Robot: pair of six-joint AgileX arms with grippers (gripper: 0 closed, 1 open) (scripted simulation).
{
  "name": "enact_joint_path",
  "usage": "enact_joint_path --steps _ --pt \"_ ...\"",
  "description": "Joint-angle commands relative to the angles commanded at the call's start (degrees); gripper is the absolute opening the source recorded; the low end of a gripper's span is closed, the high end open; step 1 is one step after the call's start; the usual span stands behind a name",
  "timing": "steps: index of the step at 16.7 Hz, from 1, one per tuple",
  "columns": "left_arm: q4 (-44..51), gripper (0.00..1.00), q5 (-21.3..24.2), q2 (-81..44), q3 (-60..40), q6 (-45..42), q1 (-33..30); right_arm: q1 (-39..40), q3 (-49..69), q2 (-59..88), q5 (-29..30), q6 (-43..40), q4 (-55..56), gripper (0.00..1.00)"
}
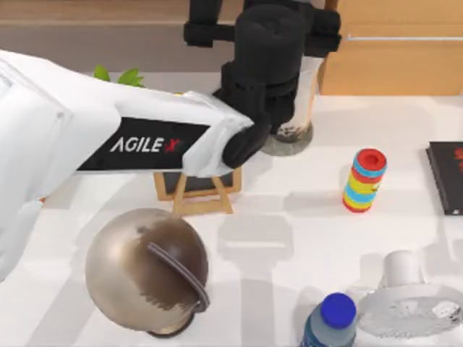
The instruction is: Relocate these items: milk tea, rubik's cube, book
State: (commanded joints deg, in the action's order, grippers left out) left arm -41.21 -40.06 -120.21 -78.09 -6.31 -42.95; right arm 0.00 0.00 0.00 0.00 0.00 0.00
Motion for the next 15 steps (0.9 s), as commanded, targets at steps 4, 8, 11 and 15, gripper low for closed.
enact_joint_path --steps 4,8,11,15 --pt "22.0 1.0 8.58 6.85 -5.07 -4.63 12.65 0.0 0.0 0.0 0.0 0.0 0.0 1.0" --pt "48.53 1.0 17.75 10.91 -10.33 -8.12 26.15 0.0 0.0 0.0 0.0 0.0 0.0 1.0" --pt "68.43 1.0 24.08 11.79 -13.69 -9.4 34.84 0.0 0.0 0.0 0.0 0.0 0.0 1.0" --pt "91.25 1.0 31.48 9.71 -16.85 -9.34 42.42 0.0 0.0 0.0 0.0 0.0 0.0 1.0"
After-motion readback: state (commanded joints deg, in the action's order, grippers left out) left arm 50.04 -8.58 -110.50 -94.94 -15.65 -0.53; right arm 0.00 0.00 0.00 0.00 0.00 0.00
